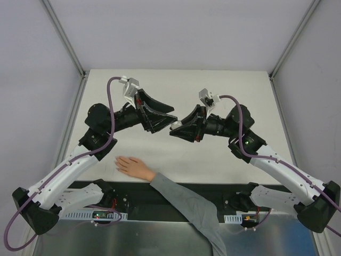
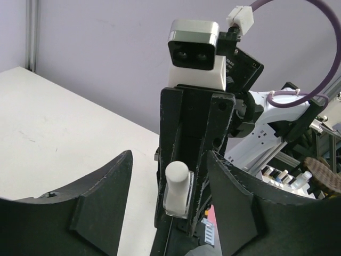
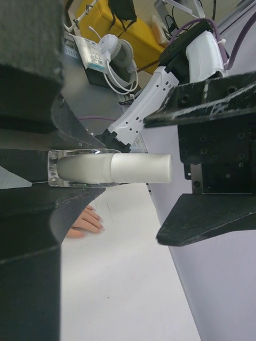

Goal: Paint the nails

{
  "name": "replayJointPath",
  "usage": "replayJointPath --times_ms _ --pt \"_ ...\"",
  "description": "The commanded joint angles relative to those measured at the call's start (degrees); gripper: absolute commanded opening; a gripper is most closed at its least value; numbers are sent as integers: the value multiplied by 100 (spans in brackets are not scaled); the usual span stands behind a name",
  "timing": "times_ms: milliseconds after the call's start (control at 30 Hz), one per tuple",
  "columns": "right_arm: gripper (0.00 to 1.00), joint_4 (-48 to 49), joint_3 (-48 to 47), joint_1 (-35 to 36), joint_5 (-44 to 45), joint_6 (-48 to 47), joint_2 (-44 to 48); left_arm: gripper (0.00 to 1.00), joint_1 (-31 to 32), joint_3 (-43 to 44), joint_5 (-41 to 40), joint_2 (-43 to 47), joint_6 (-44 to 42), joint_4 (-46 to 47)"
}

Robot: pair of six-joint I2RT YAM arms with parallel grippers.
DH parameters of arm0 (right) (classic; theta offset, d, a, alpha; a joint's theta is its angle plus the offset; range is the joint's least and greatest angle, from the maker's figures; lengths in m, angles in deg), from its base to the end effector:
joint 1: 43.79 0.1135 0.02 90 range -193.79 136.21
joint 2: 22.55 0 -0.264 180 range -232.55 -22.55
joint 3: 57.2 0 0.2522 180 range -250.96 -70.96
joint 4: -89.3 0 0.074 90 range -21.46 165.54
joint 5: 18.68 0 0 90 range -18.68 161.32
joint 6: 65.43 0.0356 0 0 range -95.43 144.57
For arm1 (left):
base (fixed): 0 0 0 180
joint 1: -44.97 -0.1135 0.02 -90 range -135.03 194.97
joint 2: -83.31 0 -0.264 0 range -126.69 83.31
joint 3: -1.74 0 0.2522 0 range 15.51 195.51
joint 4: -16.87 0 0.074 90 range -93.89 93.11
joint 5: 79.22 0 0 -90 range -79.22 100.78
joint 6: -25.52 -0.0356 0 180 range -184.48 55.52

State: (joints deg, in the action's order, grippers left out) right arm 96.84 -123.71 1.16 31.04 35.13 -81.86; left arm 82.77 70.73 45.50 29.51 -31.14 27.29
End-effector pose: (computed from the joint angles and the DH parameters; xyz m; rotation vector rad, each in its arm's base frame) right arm 0.1488 0.1811 0.3979 -1.0134 1.1007 1.2546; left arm 0.1461 -0.1390 0.4373 0.6401 1.1724 -1.4096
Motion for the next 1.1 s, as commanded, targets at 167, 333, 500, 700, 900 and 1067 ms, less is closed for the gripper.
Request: replayJointPath --times_ms 167,333,500,700,900,1067 --pt "0 841 -411 14 142 262 -107 33 -10 270 351 -183 287 456" --pt "0 823 -403 14 370 165 -142 0 -10 410 211 -201 313 307" --pt "0 -941 -789 1223 4431 -2220 42 0 314 979 -2166 -201 -19 -1569" --pt "0 -84 -1061 2659 7867 -4165 -599 0 1730 1614 -5641 -438 -83 -3112" --pt "0 173 -948 2774 7018 -4669 -557 0 1739 1842 -5538 -526 15 -3174" --pt "0 -669 -859 2125 4292 -3775 -82 50 1722 1914 -4417 -360 -581 -3069"
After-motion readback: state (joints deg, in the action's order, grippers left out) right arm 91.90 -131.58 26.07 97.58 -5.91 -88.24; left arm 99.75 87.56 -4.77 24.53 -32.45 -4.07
